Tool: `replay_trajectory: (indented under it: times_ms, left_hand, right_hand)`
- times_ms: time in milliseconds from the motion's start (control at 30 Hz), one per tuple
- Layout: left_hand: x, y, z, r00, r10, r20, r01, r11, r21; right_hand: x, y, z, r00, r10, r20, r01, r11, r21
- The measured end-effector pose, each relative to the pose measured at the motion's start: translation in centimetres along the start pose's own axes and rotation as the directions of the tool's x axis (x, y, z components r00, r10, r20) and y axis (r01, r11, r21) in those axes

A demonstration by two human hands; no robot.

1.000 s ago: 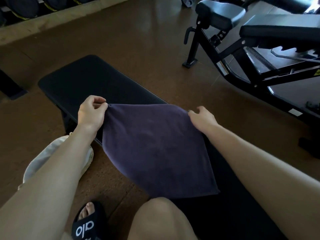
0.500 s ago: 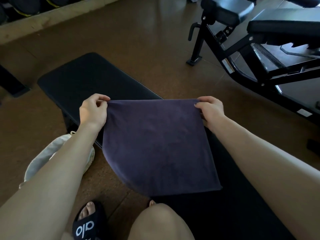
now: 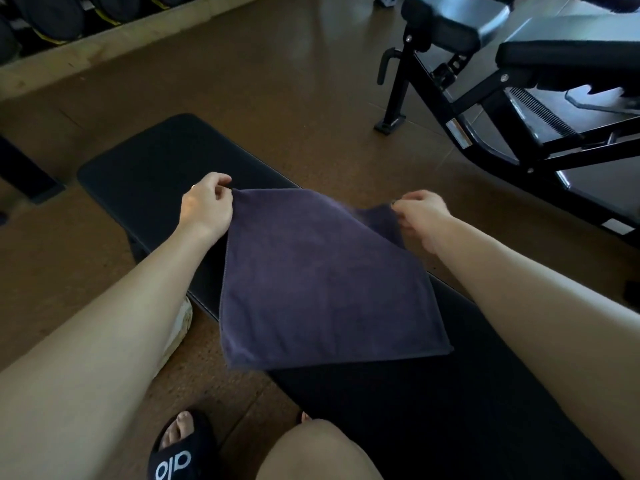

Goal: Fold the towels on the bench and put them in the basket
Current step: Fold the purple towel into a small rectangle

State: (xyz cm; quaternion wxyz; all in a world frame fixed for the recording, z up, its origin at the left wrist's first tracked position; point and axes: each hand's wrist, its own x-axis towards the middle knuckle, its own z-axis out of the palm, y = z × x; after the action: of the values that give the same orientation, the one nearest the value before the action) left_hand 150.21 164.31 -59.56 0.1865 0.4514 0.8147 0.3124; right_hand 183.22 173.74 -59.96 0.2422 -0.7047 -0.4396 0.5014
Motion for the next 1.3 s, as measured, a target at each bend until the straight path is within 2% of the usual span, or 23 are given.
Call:
replay_trajectory:
  times_ms: [100, 200, 400, 500, 567, 633, 733, 833, 900, 1000, 1100, 1200, 1300]
  left_hand:
    - [-1.7, -0.4, 0.0, 0.998, 0.041, 0.038, -0.043, 0.996, 0.073]
    - [-5.1, -0.5, -0.1, 0.993, 0.069, 0.099, -0.086, 0.980, 0.179]
    - [-10.5, -1.0, -0.5, 0.976, 0.051, 0.212, -0.143, 0.882, 0.449]
    - [-12.3, -0.6, -0.7, 0.980, 0.075, 0.184, -0.171, 0.791, 0.587]
    - [-13.6, 1.0, -0.7, 0.972, 0.152, 0.177, -0.230, 0.758, 0.611]
    - [-15.2, 3.4, -0.1, 0.935, 0.252, 0.252, -0.351, 0.766, 0.538]
    - [-18.0, 8.1, 1.4, 0.823, 0.389, 0.414, -0.527, 0.794, 0.303]
    - [-20.2, 12.6, 3.1, 0.716, 0.407, 0.568, -0.588, 0.790, 0.176]
    - [-21.5, 14.9, 4.4, 0.712, 0.352, 0.607, -0.529, 0.838, 0.134]
    - [-22.6, 16.5, 6.6, 0.801, 0.223, 0.555, -0.338, 0.935, 0.111]
    - [-22.5, 16.7, 7.9, 0.882, 0.109, 0.459, -0.145, 0.989, 0.043]
    - [-22.4, 16.6, 8.1, 0.932, 0.062, 0.356, -0.075, 0.997, 0.021]
    - [-22.2, 16.6, 7.7, 0.936, 0.024, 0.352, -0.029, 1.000, 0.007]
  right_hand:
    - [-1.4, 0.9, 0.1, 0.985, 0.132, 0.108, -0.112, 0.978, -0.173]
    - [-2.5, 1.6, -0.6, 0.969, 0.198, 0.145, -0.140, 0.931, -0.338]
    - [-5.6, 2.2, -2.5, 0.970, 0.147, 0.192, -0.051, 0.901, -0.431]
    - [-6.8, 2.8, -3.5, 0.983, 0.081, 0.166, -0.027, 0.951, -0.307]
    - [-7.3, 3.1, -3.9, 0.985, 0.080, 0.151, -0.051, 0.982, -0.183]
    - [-7.5, 3.1, -4.2, 0.987, 0.088, 0.131, -0.080, 0.994, -0.068]
    - [-7.9, 2.5, -4.5, 0.982, 0.126, 0.143, -0.141, 0.985, 0.098]
    - [-9.1, 1.3, -4.7, 0.957, 0.174, 0.233, -0.235, 0.935, 0.266]
    - [-10.1, 0.6, -4.7, 0.938, 0.164, 0.305, -0.271, 0.894, 0.356]
    - [-11.3, -0.4, -4.4, 0.925, 0.160, 0.345, -0.304, 0.857, 0.416]
    - [-12.2, -1.0, -3.7, 0.923, 0.160, 0.350, -0.326, 0.809, 0.489]
    - [-12.7, -1.4, -2.7, 0.933, 0.101, 0.345, -0.278, 0.812, 0.513]
    - [-12.4, -1.6, -1.7, 0.926, 0.046, 0.374, -0.251, 0.815, 0.522]
